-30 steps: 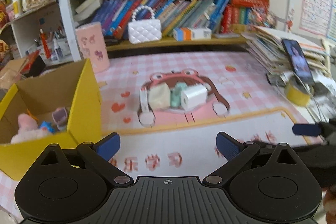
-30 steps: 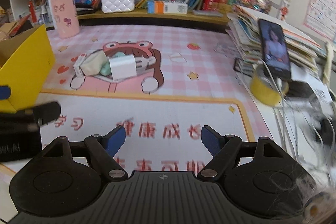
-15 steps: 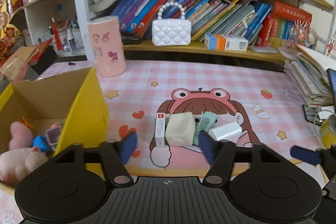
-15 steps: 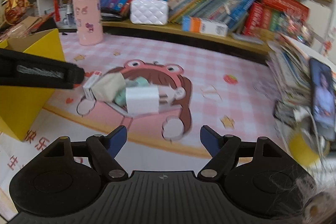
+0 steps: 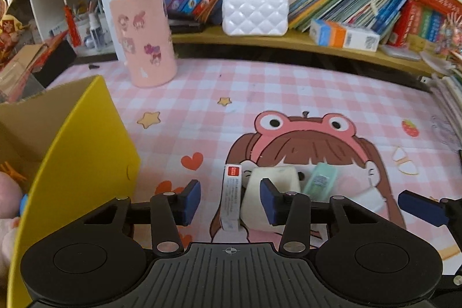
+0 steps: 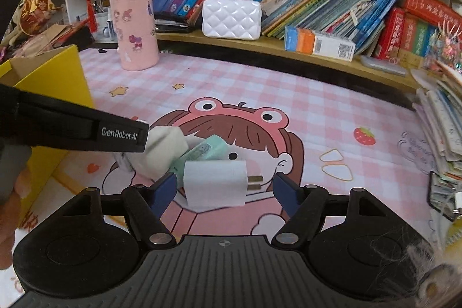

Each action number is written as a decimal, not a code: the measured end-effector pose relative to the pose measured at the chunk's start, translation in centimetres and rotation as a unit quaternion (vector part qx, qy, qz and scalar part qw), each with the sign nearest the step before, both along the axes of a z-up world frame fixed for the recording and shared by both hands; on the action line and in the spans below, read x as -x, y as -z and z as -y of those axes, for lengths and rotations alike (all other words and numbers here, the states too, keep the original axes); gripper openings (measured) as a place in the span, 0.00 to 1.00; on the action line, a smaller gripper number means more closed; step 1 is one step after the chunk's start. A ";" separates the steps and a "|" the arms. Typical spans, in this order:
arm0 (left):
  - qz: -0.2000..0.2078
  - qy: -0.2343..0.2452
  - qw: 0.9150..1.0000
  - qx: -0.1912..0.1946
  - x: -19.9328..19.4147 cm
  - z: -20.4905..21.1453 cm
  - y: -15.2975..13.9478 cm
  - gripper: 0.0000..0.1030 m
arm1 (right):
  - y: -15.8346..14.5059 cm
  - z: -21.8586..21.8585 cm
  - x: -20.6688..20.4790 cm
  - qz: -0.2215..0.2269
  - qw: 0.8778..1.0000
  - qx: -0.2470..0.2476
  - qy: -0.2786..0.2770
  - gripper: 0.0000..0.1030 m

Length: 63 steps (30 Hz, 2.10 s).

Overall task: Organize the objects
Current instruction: 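Grasp the small white-red box with the left gripper while the right grasps the white charger, then lift the small box and charger and carry them over the yellow box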

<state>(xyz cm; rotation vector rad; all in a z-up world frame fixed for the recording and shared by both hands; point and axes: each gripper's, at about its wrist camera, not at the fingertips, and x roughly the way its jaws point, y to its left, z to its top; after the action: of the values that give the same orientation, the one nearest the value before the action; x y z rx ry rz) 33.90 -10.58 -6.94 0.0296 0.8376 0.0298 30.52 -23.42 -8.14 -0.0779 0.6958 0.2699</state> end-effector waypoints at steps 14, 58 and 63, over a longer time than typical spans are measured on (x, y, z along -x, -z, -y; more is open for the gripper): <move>0.006 0.011 0.999 0.045 0.6 -0.7 -0.7 0.13 | 0.4 0.6 -0.9 -0.020 0.999 -0.025 0.006 0.60; 0.049 0.066 0.995 0.061 26.7 -16.3 -5.4 0.13 | -3.8 -12.1 22.0 -0.055 0.998 0.009 0.021 0.61; 0.059 0.051 0.995 0.062 28.4 -19.6 -5.8 0.13 | -4.0 -15.3 23.5 -0.048 0.999 0.012 0.005 0.60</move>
<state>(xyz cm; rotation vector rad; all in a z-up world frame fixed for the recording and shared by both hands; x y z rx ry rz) 5.50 8.98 -1.17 -0.0454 0.7181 -0.1158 7.07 -8.14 -4.17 -0.0841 0.7950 0.2569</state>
